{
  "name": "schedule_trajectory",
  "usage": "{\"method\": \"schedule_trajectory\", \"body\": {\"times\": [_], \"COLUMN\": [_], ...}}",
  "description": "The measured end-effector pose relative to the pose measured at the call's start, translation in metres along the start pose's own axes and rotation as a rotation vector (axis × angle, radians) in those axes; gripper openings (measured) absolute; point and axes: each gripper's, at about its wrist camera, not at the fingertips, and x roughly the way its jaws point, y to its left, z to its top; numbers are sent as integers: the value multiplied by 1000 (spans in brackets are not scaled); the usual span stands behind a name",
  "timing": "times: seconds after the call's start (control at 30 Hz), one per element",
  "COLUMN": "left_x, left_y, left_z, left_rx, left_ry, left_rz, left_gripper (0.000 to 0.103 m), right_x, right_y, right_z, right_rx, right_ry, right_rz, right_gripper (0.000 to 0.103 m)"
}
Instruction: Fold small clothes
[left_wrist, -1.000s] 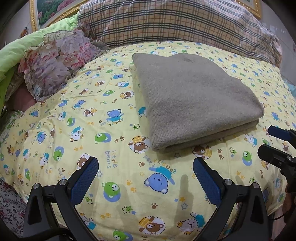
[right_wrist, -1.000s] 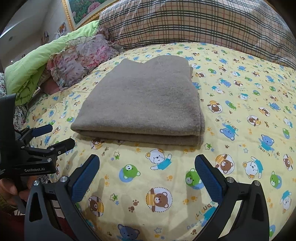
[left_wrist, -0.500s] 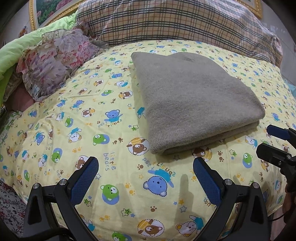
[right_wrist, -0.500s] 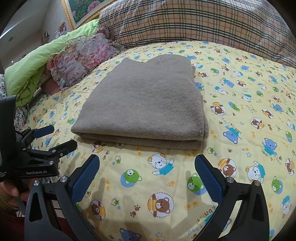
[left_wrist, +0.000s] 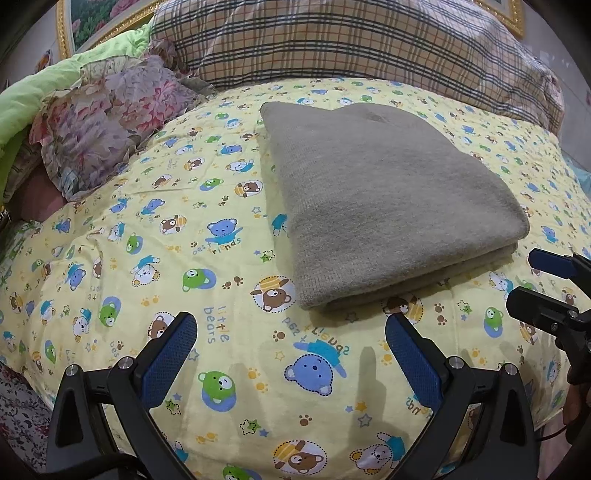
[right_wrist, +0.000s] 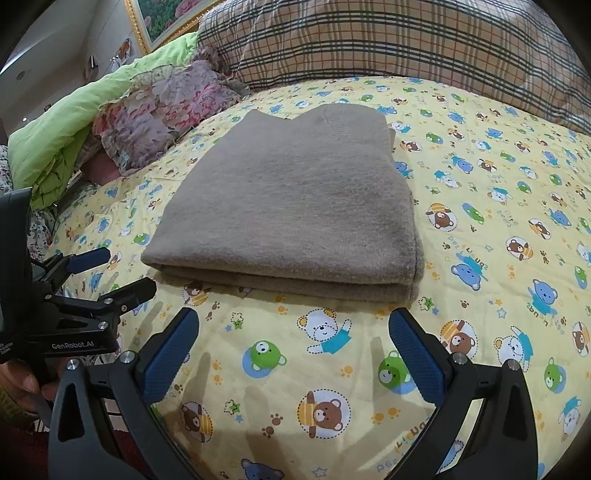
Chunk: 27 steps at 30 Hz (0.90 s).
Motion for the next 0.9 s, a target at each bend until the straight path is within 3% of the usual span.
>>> {"method": "schedule_trajectory", "body": {"times": [0.9], "left_x": [-4], "left_y": [-4], "left_z": [0], "left_rx": [8], "left_ry": [-3], "left_rz": [-7], "left_gripper": [102], "right_x": [0], "right_y": [4], "right_z": [3], "right_rx": [-4], "right_ry": [1], "right_rz": [8], "right_gripper": [102]}}
